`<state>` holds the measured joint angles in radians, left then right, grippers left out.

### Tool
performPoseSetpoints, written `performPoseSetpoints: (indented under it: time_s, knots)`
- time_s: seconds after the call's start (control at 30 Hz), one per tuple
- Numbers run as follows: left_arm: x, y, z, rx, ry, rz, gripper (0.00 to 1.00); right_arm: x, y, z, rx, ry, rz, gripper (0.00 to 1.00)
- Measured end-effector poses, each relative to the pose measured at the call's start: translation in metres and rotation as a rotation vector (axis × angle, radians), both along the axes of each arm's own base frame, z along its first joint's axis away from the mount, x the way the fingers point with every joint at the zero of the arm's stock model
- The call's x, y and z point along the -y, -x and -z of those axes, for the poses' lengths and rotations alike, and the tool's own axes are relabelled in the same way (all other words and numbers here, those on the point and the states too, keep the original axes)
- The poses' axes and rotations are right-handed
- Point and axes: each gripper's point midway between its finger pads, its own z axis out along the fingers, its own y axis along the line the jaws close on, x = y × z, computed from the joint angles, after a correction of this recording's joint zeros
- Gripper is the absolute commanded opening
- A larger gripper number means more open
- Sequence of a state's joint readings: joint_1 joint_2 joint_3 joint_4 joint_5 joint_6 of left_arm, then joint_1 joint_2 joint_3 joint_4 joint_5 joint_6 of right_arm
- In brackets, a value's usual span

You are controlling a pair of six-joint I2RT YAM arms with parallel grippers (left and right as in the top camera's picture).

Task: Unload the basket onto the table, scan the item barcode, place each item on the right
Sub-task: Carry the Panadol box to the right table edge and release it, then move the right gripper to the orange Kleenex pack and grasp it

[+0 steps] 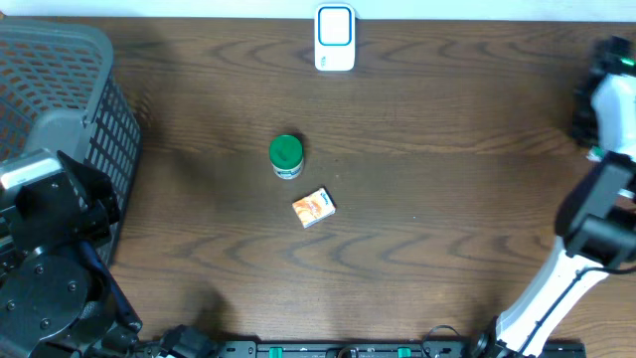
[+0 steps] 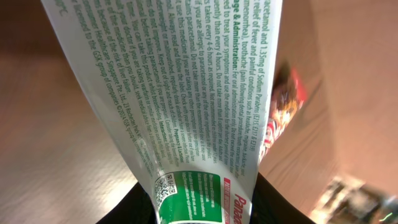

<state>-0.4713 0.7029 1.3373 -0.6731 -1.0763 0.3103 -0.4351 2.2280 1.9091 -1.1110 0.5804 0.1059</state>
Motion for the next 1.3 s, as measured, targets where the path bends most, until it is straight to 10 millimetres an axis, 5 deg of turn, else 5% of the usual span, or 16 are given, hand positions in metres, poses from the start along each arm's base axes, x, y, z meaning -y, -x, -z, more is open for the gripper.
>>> performPoseSetpoints:
  time_s: [0.13,0.2,0.27,0.53,0.67,0.77,0.93,1.07,1.17,1.3]
  knots:
    - [0.0,0.0,0.0,0.0,0.0,0.0,0.98,0.033,0.03,0.007,0.05,-0.061,0.139,0.42]
    - [0.0,0.0,0.0,0.0,0.0,0.0,0.98,0.047,0.044,0.011,0.08,-0.098,0.203,0.64]
    - [0.0,0.0,0.0,0.0,0.0,0.0,0.98,0.058,0.056,0.014,0.11,-0.136,0.255,0.99]
    - [0.0,0.0,0.0,0.0,0.0,0.0,0.98,0.073,0.083,0.026,0.246,-0.34,0.378,0.99]
    - [0.0,0.0,0.0,0.0,0.0,0.0,0.98,0.057,0.061,0.018,0.375,-0.493,0.357,0.99]
    - [0.0,0.0,0.0,0.0,0.0,0.0,0.98,0.037,0.035,-0.008,0.469,-0.549,0.288,0.99]
    - [0.0,0.0,0.0,0.0,0.0,0.0,0.98,-0.026,-0.013,-0.088,0.599,-0.552,0.068,0.99]
    - [0.0,0.0,0.0,0.0,0.0,0.0,0.98,-0.114,-0.047,-0.144,0.653,-0.575,-0.166,0.99]
    - [0.0,0.0,0.0,0.0,0.0,0.0,0.98,-0.195,-0.057,-0.156,0.603,-0.647,-0.325,0.99]
    - [0.0,0.0,0.0,0.0,0.0,0.0,0.98,-0.299,-0.057,-0.142,0.472,-0.757,-0.513,0.99]
